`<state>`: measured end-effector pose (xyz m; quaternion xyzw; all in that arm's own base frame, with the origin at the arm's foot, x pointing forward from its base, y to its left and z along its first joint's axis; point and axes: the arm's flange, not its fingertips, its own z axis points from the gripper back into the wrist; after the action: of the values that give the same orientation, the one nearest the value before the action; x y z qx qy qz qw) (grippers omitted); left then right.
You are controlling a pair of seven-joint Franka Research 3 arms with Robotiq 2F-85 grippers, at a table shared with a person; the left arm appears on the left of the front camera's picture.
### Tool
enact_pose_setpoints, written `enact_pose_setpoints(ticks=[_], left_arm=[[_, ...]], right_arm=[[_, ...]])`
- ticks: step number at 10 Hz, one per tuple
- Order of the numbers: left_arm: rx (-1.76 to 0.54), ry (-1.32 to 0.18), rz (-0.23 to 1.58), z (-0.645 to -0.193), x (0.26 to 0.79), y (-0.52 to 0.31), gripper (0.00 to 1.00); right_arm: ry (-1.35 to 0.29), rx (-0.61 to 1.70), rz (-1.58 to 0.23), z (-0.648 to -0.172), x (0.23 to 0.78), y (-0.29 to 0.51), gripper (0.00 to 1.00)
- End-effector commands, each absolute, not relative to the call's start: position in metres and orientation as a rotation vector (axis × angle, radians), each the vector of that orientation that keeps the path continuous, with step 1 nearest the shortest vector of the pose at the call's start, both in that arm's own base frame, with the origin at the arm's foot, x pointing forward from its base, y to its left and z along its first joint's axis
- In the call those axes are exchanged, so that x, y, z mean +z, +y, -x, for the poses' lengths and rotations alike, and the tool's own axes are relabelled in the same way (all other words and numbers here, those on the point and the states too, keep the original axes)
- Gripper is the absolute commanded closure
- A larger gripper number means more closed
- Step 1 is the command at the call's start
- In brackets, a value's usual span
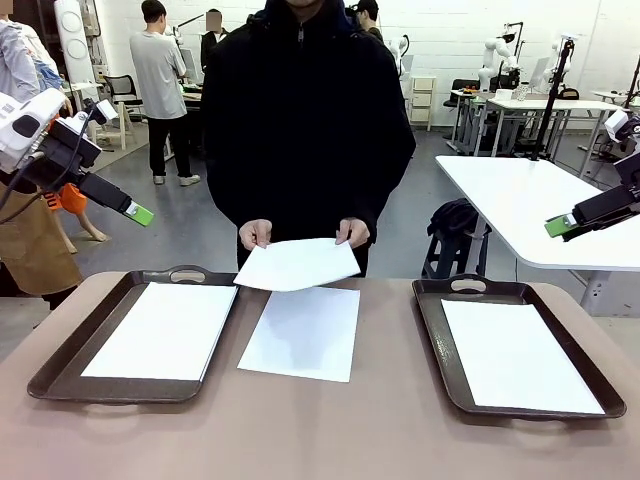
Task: Sort the A4 documents.
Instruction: Receive the A4 Paper.
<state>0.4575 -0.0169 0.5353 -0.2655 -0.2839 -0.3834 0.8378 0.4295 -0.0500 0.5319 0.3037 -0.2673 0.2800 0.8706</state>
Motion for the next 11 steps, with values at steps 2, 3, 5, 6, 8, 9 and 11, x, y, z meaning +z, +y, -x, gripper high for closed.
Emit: enact_pose_setpoints(ticks=[2, 3, 5, 6, 8, 9, 11], left_arm=[[-0.817, -0.605, 0.559, -0.4569, 0.5365, -0.0168, 0.00], [-0.817, -0.605, 0.559, -0.4569, 0.5365, -0.0168, 0.00], [-0.817, -0.605, 0.559, -0.4569, 0.5365, -0.0168, 0.00], [-0.817, -0.605, 0.559, -0.4569, 0.5365, -0.0168, 0.00], [-0.817, -0.605, 0.559, -0.4569, 0.5365, -0.0168, 0.00], [-0.817, -0.605, 0.559, -0.4569, 0.5365, -0.0168, 0.00], [-0.817, -0.605, 0.559, -0.4569, 0.5365, -0.0168, 0.00]], right_arm=[[-0.567, 0.585, -0.655, -0.4307, 0.5319, -0.0488, 0.00], [-0.567, 0.585, -0.655, -0.4307, 0.5319, -0.0488, 0.00], [-0.567, 0.585, -0.655, -0.4307, 0.5319, -0.0488, 0.00], [-0.567, 0.585, -0.655, -0.4307, 0.5319, -0.0488, 0.00], [-0.567, 0.585, -0.655, -0.4307, 0.5319, -0.0488, 0.00], [-0.567, 0.585, -0.655, -0.4307, 0.5319, -0.0488, 0.00], [-0.567, 0.585, -0.655, -0.4307, 0.5319, -0.0488, 0.00]])
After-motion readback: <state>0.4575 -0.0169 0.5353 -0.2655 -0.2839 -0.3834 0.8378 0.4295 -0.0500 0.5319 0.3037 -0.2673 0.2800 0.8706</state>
